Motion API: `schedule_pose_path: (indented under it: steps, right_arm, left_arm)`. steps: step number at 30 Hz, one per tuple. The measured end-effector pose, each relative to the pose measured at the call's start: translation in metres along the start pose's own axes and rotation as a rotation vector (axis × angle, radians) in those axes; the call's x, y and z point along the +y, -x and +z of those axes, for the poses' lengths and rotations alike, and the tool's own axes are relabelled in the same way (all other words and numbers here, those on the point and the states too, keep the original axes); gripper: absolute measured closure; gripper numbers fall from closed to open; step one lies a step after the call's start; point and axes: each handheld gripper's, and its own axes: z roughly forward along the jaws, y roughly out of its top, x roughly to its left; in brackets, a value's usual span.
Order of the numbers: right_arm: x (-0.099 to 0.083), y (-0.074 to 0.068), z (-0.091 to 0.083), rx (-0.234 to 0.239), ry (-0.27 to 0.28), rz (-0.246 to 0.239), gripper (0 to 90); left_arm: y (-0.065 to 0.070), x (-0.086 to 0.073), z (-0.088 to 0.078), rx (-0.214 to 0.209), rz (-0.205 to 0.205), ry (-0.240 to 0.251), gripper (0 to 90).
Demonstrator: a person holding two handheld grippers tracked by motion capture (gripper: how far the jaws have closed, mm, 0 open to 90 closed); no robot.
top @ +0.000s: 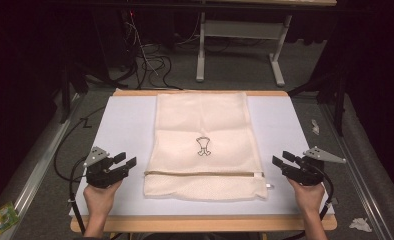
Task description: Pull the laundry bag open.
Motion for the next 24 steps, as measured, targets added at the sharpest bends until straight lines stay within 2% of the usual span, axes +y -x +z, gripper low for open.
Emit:
schedule_pose_path:
  steps: [24]
  right_arm:
    - [-0.005, 0.023, -0.014, -0.053, 0.044, 0.073, 49.4]
  left_arm:
    - [-0.016, 0.000, 0.000, 0.049, -0.034, 0.017, 49.4]
